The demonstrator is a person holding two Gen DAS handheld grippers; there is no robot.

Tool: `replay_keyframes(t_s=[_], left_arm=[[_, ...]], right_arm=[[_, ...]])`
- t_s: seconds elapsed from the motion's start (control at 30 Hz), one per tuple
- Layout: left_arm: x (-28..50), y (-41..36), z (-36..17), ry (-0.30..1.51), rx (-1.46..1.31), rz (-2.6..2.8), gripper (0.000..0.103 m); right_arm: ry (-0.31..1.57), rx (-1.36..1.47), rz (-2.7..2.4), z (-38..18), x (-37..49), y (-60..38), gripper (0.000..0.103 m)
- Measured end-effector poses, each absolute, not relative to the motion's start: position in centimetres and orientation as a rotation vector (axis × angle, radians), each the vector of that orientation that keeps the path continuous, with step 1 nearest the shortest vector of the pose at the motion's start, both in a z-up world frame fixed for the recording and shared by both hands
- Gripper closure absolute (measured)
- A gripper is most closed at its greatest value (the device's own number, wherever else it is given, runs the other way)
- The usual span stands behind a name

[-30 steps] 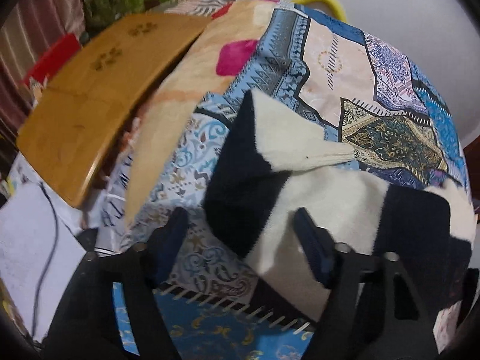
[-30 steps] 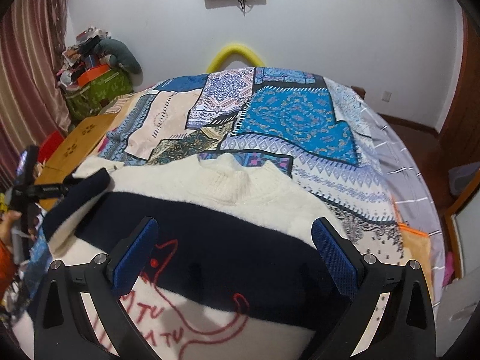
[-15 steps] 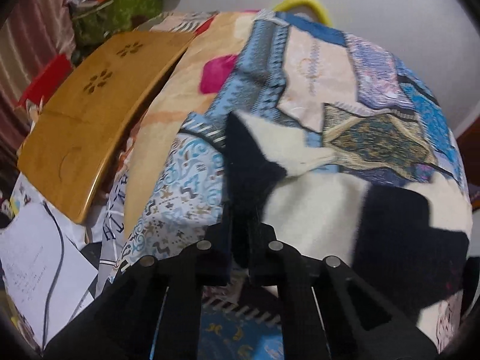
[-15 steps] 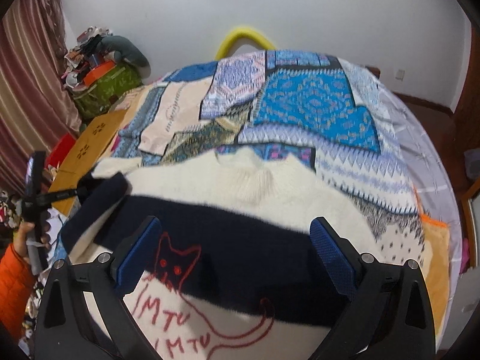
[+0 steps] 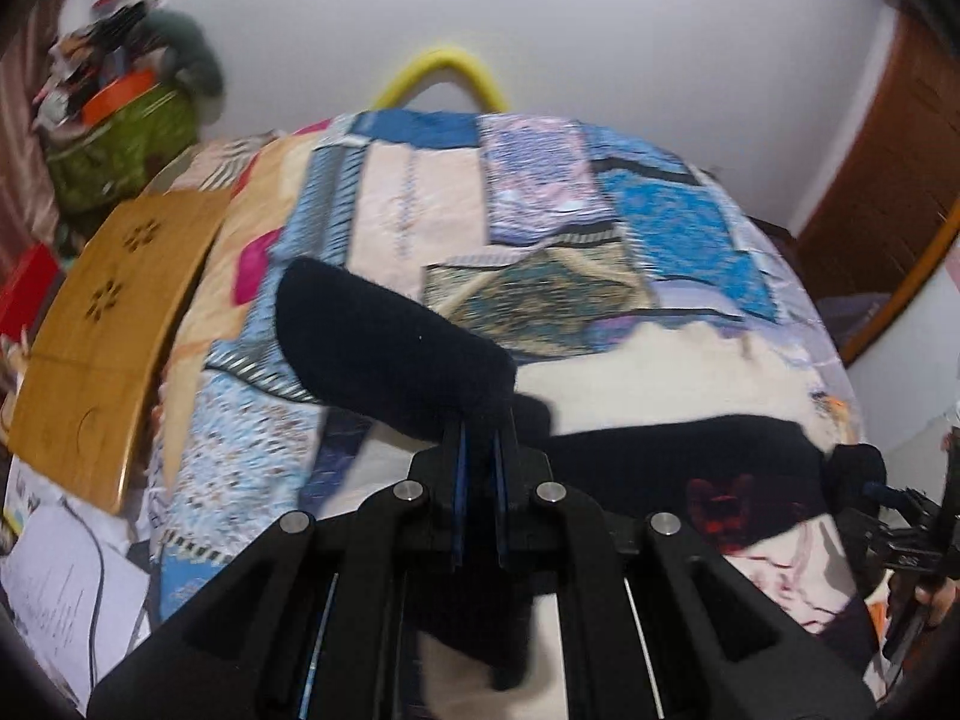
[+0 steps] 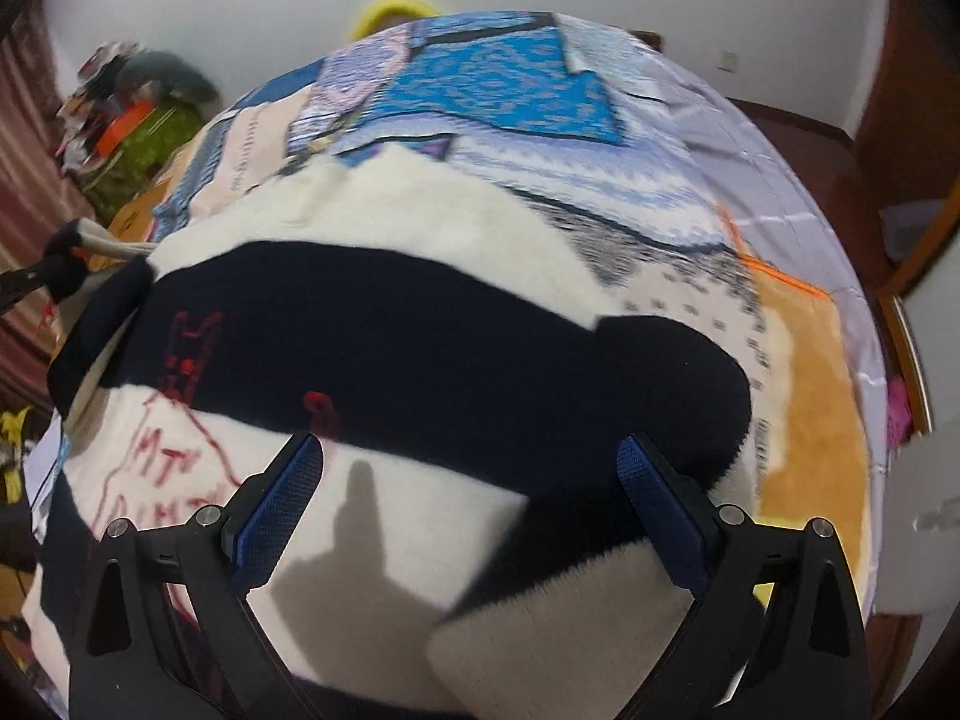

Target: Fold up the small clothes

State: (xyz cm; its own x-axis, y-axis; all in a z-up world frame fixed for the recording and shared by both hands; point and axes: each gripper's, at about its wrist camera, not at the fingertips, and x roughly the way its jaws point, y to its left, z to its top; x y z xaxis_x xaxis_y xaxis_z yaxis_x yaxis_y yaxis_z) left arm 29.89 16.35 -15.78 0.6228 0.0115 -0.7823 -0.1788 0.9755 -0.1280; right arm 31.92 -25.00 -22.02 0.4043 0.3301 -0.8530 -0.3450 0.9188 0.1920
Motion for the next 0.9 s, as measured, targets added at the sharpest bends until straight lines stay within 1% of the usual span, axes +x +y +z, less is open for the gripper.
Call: replay_keyframes(t_s=[0.2, 0.4, 0.53, 0.8, 0.9], left_arm=[[30.2, 11.4, -14.8, 0.886, -0.152, 0.015, 0.096], [30.9, 7.2, -15.9, 0.917, -0.119, -0.036, 0.096], [30.8, 5.3, -16.5, 0.940, -0.106, -0.082, 0.096], [30.0, 2.7, -17.0, 0.979, -0.068, -0.148, 0.096], [29.6, 2.2, -17.0, 0.991, -0.036, -0.151, 0.093]], right_arm=[[1.064, -0.030, 0.333, -22.2, 31.4, -28.7, 0.006], [1.079, -0.017, 0.284, -22.5, 30.4, -32.1, 0.006], [1.057, 0.007, 0.298, -21.5, 29.7, -33.1, 0.006], [0.964, -0.017, 0.380, -18.1, 28.9, -30.5, 0.006], [0.937, -0.025, 0.420, -17.1, 28.8, -28.9, 0.006]])
